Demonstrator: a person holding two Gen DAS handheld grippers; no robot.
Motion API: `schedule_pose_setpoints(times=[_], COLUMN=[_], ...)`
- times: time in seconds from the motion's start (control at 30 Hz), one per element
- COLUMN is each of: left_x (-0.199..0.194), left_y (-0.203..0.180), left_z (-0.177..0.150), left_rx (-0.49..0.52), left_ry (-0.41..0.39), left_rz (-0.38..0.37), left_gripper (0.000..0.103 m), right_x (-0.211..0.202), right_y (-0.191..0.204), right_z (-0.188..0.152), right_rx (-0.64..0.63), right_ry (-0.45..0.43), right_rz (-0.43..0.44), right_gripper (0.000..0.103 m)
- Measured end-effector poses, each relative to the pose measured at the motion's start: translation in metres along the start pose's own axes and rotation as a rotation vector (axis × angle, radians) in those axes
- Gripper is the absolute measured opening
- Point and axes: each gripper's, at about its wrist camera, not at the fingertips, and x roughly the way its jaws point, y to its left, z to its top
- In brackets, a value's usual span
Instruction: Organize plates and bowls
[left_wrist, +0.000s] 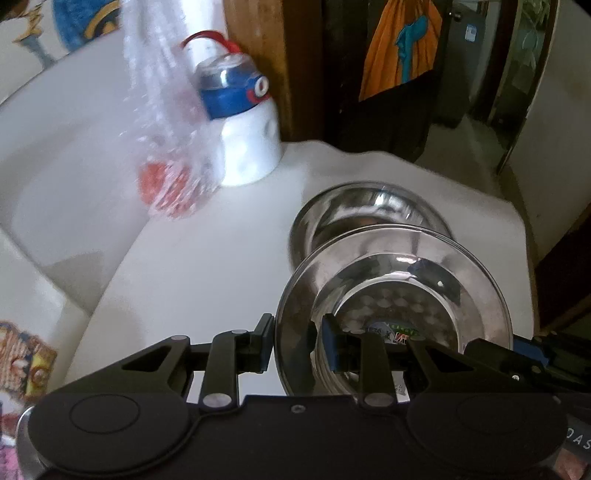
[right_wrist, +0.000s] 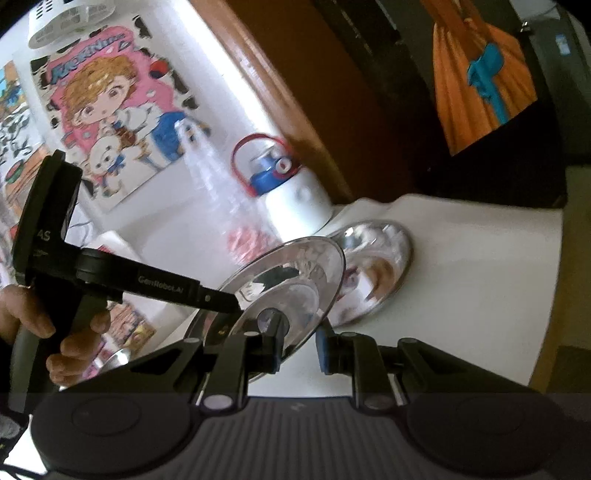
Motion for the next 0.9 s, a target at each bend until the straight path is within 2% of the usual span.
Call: schedule_pose_setpoints(times=[0.23,0.37,0.63,0.9], left_x=[0.025,0.044,0.076,0.078], left_y=[-0.004,-0.002,0.002,-0.004], left_z=[0.028,0.038,0.044,0.048], left_rx=[-0.047,-0.084,-0.112,-0.083], left_ry=[-0.029,-0.014,-0.006,-0.02], left_rz=[-0.035,-0.045,-0.056,-0.025], left_gripper=[0.03,0.03,0.03,0.03], right_x=[0.022,0.042,0.069,0.076], right_y=[-0.022,-0.031,-0.039,-0.038], right_z=[0.029,0.04,0.042,0.035], right_rx=[-0.027,-0.062,-0.141,-0.178], right_ry=[-0.018,-0.013,-0.003,-0.011], right_rz=[-0.053,-0.072,-0.116,-0.133], right_gripper=[0.022,0.022,0.025,0.031])
